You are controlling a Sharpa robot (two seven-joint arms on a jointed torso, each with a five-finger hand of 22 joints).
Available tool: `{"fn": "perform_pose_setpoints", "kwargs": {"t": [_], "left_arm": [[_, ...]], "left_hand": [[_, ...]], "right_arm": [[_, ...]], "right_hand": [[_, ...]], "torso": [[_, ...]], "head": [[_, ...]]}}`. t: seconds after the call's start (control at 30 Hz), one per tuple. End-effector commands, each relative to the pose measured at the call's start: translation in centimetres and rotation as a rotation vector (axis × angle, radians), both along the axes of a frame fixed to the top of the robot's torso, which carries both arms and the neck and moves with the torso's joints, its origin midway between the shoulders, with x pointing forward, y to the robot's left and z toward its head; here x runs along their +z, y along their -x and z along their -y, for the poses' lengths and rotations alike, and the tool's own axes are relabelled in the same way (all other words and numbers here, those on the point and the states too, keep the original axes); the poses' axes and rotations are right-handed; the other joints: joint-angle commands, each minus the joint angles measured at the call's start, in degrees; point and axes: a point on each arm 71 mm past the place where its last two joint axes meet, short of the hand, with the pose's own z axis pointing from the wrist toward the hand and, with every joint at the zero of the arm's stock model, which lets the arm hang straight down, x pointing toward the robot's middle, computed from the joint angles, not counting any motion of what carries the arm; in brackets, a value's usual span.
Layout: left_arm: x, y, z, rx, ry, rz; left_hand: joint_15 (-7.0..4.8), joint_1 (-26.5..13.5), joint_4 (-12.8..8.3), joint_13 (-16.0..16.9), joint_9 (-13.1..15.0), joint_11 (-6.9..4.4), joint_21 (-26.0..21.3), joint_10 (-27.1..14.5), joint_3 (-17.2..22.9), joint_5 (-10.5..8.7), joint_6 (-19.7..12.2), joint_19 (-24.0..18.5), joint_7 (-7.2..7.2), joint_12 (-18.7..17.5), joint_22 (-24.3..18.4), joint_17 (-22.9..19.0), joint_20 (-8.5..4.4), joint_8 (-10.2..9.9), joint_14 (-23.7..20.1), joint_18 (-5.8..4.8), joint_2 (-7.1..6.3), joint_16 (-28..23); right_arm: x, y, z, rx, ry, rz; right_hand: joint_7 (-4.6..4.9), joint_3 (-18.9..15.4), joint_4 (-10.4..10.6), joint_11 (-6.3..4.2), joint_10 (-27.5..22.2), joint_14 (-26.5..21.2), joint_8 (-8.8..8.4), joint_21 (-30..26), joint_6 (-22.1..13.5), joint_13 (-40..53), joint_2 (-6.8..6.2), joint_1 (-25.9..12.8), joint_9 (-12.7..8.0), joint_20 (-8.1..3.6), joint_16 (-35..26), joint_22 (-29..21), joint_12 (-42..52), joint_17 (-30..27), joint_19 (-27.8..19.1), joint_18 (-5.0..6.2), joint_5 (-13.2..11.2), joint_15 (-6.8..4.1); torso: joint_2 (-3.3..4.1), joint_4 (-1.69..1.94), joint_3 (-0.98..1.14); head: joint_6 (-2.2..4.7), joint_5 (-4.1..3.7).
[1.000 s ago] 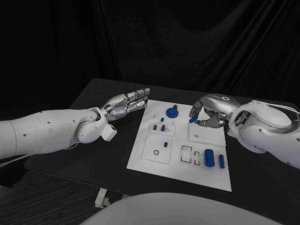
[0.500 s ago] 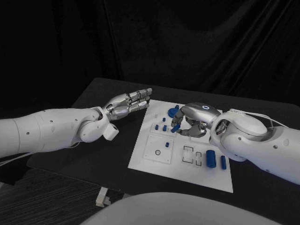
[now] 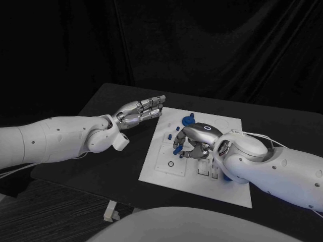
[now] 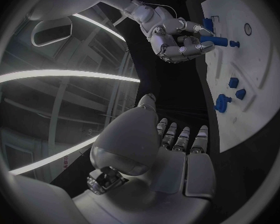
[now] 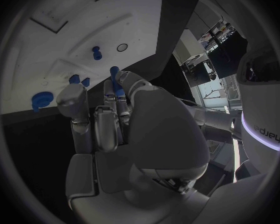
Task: Assemble the parts on the task board
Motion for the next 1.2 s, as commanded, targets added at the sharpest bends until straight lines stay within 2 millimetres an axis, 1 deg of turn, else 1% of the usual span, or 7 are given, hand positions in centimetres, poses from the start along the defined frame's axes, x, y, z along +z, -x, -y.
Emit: {"fn": "perform_pose_setpoints", "kwargs": {"t": [0.03, 0.3, 0.63, 0.73, 0.93, 1.2], "left_arm": [[0.4, 0.1, 0.1, -0.007, 0.061, 0.048], [0.3, 0.1, 0.1, -0.010, 0.061, 0.040], [-0.1, 0.1, 0.2, -0.015, 0.060, 0.029], [-0.1, 0.2, 0.1, -0.015, 0.059, 0.027], [-0.3, 0.2, 0.1, -0.015, 0.057, 0.023], [-0.4, 0.2, 0.2, -0.019, 0.059, 0.019]], "left_hand": [[0.44, 0.3, -0.1, -0.4, -0.3, 0.76, -0.6, -0.1, 0.7, 0.91, 0.0, 0.4, 0.46, -0.2, 0.5, -0.3, 0.05, -0.5, 0.3, 0.47, 0.24, 0.0], [0.47, 0.3, -0.1, -0.4, -0.3, 0.76, -0.6, -0.1, 0.7, 0.91, -0.1, 0.4, 0.52, -0.2, 0.5, -0.3, 0.05, -0.5, 0.3, 0.47, 0.32, 0.0], [0.64, 0.6, -0.2, -0.4, -0.3, 0.78, -0.6, -0.2, 1.0, 1.02, -0.2, 0.5, 0.67, -0.3, 0.6, -0.3, 0.09, -0.5, 0.4, 0.46, 0.53, 0.1], [0.69, 0.7, -0.2, -0.4, -0.3, 0.70, -0.6, -0.2, 1.1, 1.02, 0.0, 0.5, 0.89, -0.3, 0.6, -0.3, 0.11, -0.5, 0.4, 0.46, 0.62, 0.1], [0.77, 0.8, -0.2, -0.4, -0.3, 0.64, -0.6, -0.2, 1.3, 1.02, 0.1, 0.5, 1.16, -0.3, 0.6, -0.3, 0.13, -0.5, 0.4, 0.46, 0.74, 0.2], [0.85, 0.9, -0.3, -0.4, -0.3, 0.67, -0.6, -0.1, 1.4, 1.05, 0.2, 0.5, 1.29, -0.2, 0.7, -0.3, 0.14, -0.5, 0.4, 0.46, 0.84, 0.3]], "right_arm": [[-0.4, 0.4, -0.6, 0.025, 0.008, 0.011], [-1.2, 1.1, -1.5, 0.049, 0.044, -0.004], [-1.8, 1.6, -2.0, 0.065, 0.097, -0.040], [-1.9, 1.7, -2.0, 0.067, 0.117, -0.038], [-1.6, 1.9, -2.2, 0.088, 0.144, 0.043], [-0.7, 2.4, -3.2, 0.146, 0.195, 0.155]], "right_hand": [[0.17, 1.5, -0.8, -0.84, 2.4, 3.4, 2.51, 1.1, 1.2, 1.0, 1.58, 0.9, 3.4, -0.49, -0.3, 7.3, 1.2, 0.9, 0.2, 0.80, -0.5, -0.08], [0.24, 1.5, -0.9, -0.78, 2.3, 3.4, 2.41, 1.1, 1.0, 1.0, 1.60, 0.8, 3.4, -0.47, -0.4, 7.3, 1.1, 0.8, 0.2, 0.80, -0.7, -0.03], [0.30, 1.6, -1.1, -0.73, 2.3, 3.3, 2.13, 1.0, 0.6, 1.0, 1.69, 0.8, 3.5, -0.45, -0.4, 7.3, 0.9, 0.8, 0.1, 0.80, -0.8, 0.02], [0.35, 1.7, -1.2, -0.70, 2.4, 3.3, 2.00, 0.9, 0.4, 1.0, 1.69, 0.8, 3.5, -0.44, -0.5, 7.2, 0.9, 0.7, 0.1, 0.82, -0.7, 0.04], [0.43, 1.8, -1.4, -0.65, 2.5, 3.3, 1.65, 0.9, 0.0, 1.1, 1.66, 0.7, 3.4, -0.41, -0.5, 7.2, 0.8, 0.7, 0.0, 0.83, -0.4, 0.08], [0.44, 1.9, -1.5, -0.67, 2.6, 3.4, 1.45, 1.0, -0.2, 1.1, 1.65, 0.7, 3.4, -0.41, -0.4, 7.2, 0.8, 0.8, 0.1, 0.81, -0.3, 0.08]], "torso": [[-0.01, -0.02, 0.00], [-0.02, -0.02, 0.00], [-0.02, -0.02, 0.00], [-0.02, -0.02, 0.00], [-0.03, -0.01, 0.00], [-0.03, -0.02, 0.00]], "head": [[0.01, 0.08], [0.01, 0.40], [0.01, 0.48], [0.01, 0.67], [0.01, 1.03], [0.01, 1.00]]}}
